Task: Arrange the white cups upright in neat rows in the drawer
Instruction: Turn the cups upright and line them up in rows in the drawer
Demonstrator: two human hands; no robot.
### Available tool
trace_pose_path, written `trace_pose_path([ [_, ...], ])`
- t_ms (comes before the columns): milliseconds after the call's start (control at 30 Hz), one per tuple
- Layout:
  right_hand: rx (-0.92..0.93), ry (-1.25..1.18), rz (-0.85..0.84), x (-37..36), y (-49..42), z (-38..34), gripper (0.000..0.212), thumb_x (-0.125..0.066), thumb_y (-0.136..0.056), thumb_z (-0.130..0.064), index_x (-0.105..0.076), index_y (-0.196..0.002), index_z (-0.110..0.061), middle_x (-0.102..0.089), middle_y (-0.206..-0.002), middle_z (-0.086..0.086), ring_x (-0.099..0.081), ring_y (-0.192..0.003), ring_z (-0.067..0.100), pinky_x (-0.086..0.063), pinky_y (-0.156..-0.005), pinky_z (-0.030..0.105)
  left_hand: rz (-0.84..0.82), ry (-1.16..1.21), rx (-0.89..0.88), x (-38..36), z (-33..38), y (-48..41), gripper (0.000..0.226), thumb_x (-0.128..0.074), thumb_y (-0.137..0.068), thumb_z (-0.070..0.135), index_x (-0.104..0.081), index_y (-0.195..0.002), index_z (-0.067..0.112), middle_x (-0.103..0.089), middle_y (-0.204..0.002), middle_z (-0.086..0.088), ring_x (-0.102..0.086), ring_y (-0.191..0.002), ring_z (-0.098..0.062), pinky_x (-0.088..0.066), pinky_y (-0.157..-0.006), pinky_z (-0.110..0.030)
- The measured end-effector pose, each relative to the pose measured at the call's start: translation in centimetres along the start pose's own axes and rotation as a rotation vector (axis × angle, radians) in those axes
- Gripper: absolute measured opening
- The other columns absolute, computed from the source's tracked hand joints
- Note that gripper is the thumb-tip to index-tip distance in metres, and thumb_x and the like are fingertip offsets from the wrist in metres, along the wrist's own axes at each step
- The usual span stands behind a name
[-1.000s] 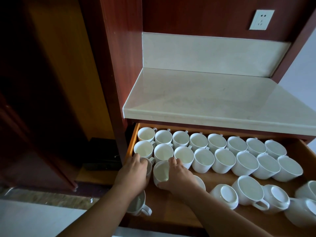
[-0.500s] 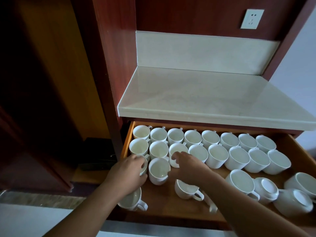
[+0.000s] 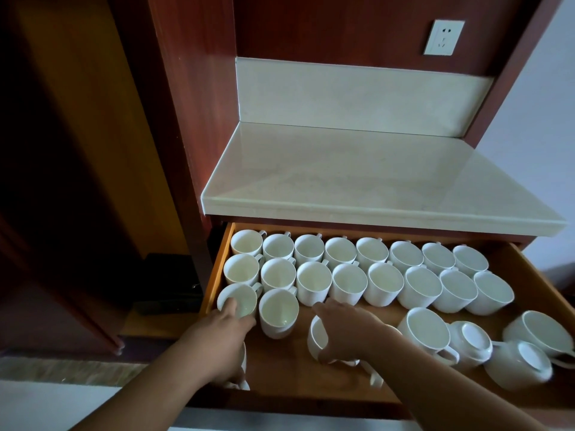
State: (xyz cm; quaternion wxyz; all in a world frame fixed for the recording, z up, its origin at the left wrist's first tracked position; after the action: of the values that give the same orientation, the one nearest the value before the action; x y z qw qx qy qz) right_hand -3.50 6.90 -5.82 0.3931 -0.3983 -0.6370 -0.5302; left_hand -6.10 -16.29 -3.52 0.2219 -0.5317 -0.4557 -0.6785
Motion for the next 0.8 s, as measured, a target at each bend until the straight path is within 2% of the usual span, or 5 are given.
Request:
trace_pose_path([
  [200,0.004,-0.023,0.001,0.2,0.1,0.2,0.084,-0.083,-0.066,-0.054,-0.043,-0.135,-0.024,-0.056,-0.129,0.0,-0.059,-0.116,0.024,-0.053,-0.085,0.039,0.029,0.047,-0.011,0.1,0.2,0.5,0.084,-0.091,-0.065,0.049,-0.044,-0.133,0.036,-0.031,-0.125,0.003,-0.055,-0.105,-0.02,-0.052,-0.079,-0.031],
  [300,-0.041,0.005,0.002,0.4,0.3,0.5,0.085,-0.08,-0.064,-0.063,-0.046,-0.131,-0.022,-0.056,-0.125,0.001,-0.06,-0.112,0.024,-0.051,-0.081,0.038,0.041,0.045,-0.018,0.4,0.2,0.9,0.08,-0.088,-0.07,0.046,-0.041,-0.133,0.036,-0.031,-0.121,0.004,-0.047,-0.092,-0.015,-0.046,-0.071,-0.028],
  [467,-0.048,0.012,-0.006,0.5,0.3,0.5,0.074,-0.08,-0.067,-0.056,-0.049,-0.123,-0.02,-0.057,-0.12,0.002,-0.062,-0.106,0.024,-0.046,-0.073,0.035,0.078,0.068,-0.057,0.3,0.7,1.0,0.056,-0.083,-0.072,0.046,-0.048,-0.113,0.034,-0.036,-0.109,0.008,-0.044,-0.096,-0.014,-0.048,-0.074,-0.028],
  [567,-0.034,0.018,-0.006,0.7,0.3,0.8,0.074,-0.082,-0.07,-0.05,-0.048,-0.129,-0.02,-0.057,-0.125,0.003,-0.062,-0.111,0.025,-0.052,-0.081,0.037,0.075,0.094,-0.056,0.2,0.9,0.8,0.045,-0.079,-0.074,0.044,-0.048,-0.104,0.034,-0.037,-0.105,0.009,-0.043,-0.096,-0.013,-0.051,-0.076,-0.03],
  [800,0.02,0.047,0.0,1.0,0.2,2.0,0.081,-0.083,-0.072,-0.041,-0.043,-0.14,-0.025,-0.047,-0.137,0.004,-0.055,-0.123,0.025,-0.055,-0.091,0.044,0.061,0.184,-0.014,0.1,3.1,0.2,0.059,-0.076,-0.063,0.074,-0.048,-0.093,0.032,-0.045,-0.102,0.01,-0.05,-0.09,-0.013,-0.047,-0.069,-0.03],
])
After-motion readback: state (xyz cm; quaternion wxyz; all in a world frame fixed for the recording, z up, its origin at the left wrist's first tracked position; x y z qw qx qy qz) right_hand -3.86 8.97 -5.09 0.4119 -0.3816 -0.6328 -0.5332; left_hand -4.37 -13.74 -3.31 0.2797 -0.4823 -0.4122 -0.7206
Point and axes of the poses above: each hand's wrist, its own y-axis away from the middle knuckle, its own x-axis out of the back of the hand, z = x × y, the point moved 5 cm from there along -y, towards the middle knuckle
